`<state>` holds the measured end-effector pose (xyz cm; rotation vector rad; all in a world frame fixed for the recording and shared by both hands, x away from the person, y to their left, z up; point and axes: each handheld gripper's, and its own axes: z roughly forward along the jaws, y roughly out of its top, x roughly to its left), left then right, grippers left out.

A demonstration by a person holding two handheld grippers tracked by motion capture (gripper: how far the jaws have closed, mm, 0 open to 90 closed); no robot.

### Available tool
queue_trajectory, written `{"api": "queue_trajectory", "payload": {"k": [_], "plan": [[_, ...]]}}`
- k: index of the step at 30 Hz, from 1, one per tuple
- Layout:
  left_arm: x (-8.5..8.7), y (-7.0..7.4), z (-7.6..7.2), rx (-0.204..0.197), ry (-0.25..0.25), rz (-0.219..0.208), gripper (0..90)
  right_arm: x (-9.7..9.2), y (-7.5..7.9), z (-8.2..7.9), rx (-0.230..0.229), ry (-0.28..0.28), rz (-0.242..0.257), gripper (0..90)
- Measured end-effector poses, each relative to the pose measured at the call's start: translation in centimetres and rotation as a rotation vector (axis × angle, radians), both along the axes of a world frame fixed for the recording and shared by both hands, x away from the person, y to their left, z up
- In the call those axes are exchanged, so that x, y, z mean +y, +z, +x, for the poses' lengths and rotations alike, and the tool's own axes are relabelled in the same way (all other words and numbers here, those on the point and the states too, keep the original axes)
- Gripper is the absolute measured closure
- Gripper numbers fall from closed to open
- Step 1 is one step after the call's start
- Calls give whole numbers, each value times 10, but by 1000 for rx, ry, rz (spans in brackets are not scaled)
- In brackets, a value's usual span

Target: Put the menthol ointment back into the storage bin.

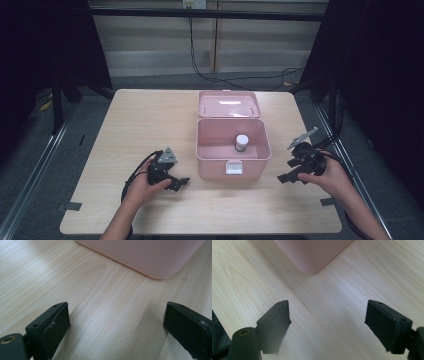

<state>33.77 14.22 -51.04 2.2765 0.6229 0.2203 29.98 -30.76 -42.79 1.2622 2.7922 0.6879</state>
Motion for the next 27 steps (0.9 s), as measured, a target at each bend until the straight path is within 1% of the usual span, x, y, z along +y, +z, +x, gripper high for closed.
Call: {"api": "queue_trajectory", "payload": {"k": [2, 3, 8, 9, 11, 16, 20, 23, 27], "plan": [[0, 0, 0, 0, 0, 0, 62, -3, -5, -2, 4, -11, 15, 197], [0, 0, 0, 0, -1, 0, 63, -4, -7, -3, -3, -3, 13, 197], [0, 0, 0, 0, -1, 1, 63, -4, -17, -6, 0, -2, 18, 197], [0, 0, 0, 0, 0, 0, 63, -4, -19, -6, -10, 9, 18, 197], [0, 0, 0, 0, 0, 0, 63, -3, -22, -6, -5, 15, 27, 198], [0, 0, 0, -2, -2, 2, 63, -1, -32, -8, -28, 42, 37, 198], [0, 0, 0, 0, -1, 1, 63, -1, -36, -9, -47, 53, 41, 198], [0, 0, 0, 0, 0, 0, 63, -3, -37, -10, -62, 65, 57, 198], [0, 0, 0, 0, -1, 1, 63, -4, -39, -10, -71, 72, 58, 197]]}}
